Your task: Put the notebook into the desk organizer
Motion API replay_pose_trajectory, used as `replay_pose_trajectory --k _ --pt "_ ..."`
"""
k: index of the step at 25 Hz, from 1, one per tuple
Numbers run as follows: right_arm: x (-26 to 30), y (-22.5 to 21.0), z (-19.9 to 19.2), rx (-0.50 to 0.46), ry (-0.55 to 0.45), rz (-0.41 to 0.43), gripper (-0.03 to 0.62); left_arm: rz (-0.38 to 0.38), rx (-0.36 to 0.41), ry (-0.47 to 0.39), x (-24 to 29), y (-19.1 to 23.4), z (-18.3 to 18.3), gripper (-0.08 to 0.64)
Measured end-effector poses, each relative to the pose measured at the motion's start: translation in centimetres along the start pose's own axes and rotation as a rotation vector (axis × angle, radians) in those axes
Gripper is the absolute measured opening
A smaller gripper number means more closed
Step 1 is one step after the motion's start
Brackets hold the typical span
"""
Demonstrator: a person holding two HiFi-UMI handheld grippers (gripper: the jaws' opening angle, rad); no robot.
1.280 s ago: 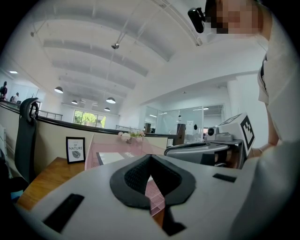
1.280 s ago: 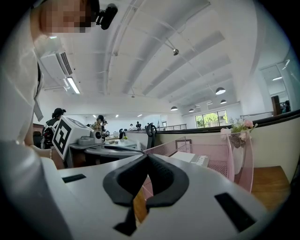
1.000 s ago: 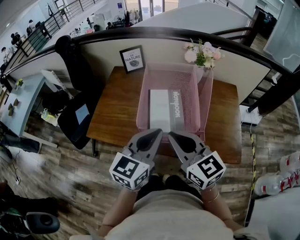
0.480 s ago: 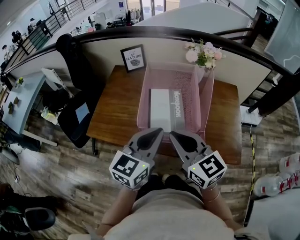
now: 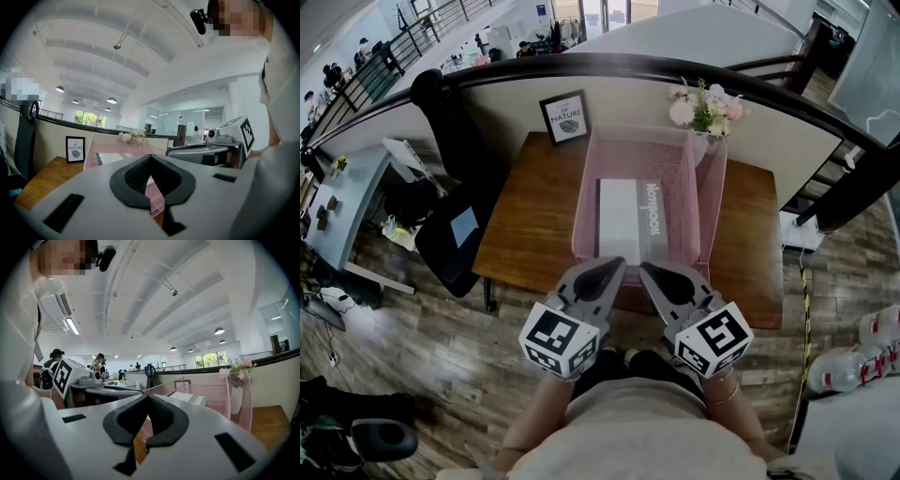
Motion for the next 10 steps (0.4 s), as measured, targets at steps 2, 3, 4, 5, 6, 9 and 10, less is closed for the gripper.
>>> replay_pose_trajectory --k 2,3,4,5,6,9,10 --pt "0.00 -0.01 -0.02 0.000 0.001 -0.003 0.012 0.001 -0.003 -0.001 -0.03 0.00 -0.02 0.012" --pt "0.00 -0.03 -0.05 -0.002 0.003 -0.004 0.012 0.001 -0.005 -0.003 -0.04 0.00 -0.01 0.012" --pt "0.01 -0.05 -0.11 -0.005 0.003 -0.004 0.012 0.001 -0.006 -0.004 -0.02 -0.02 0.00 0.012" --pt "0.01 -0.05 -0.18 -0.008 0.003 -0.003 0.012 0.000 -0.007 -0.005 0.01 -0.04 0.03 0.012" --pt "-0.01 -0.06 -0.26 -0.011 0.004 -0.003 0.012 0.000 -0.007 -0.005 0.03 -0.08 0.06 0.012" --pt "-0.07 -0.08 -0.50 -0.009 0.008 -0.002 0.012 -0.001 -0.009 -0.009 0.11 -0.19 0.18 0.012" --pt "-0.08 -0.08 -0.59 -0.007 0.008 -0.001 0.012 -0.001 -0.010 -0.011 0.13 -0.22 0.21 0.012"
Point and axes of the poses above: the fingertips, and each gripper's own axes: x forward along the fingers, y to its left, z out of its top, the point moved 3 cm from there along -x, backward along the fingers, and after that the axes turned 12 degrees about -z, right-handed, at the moved point
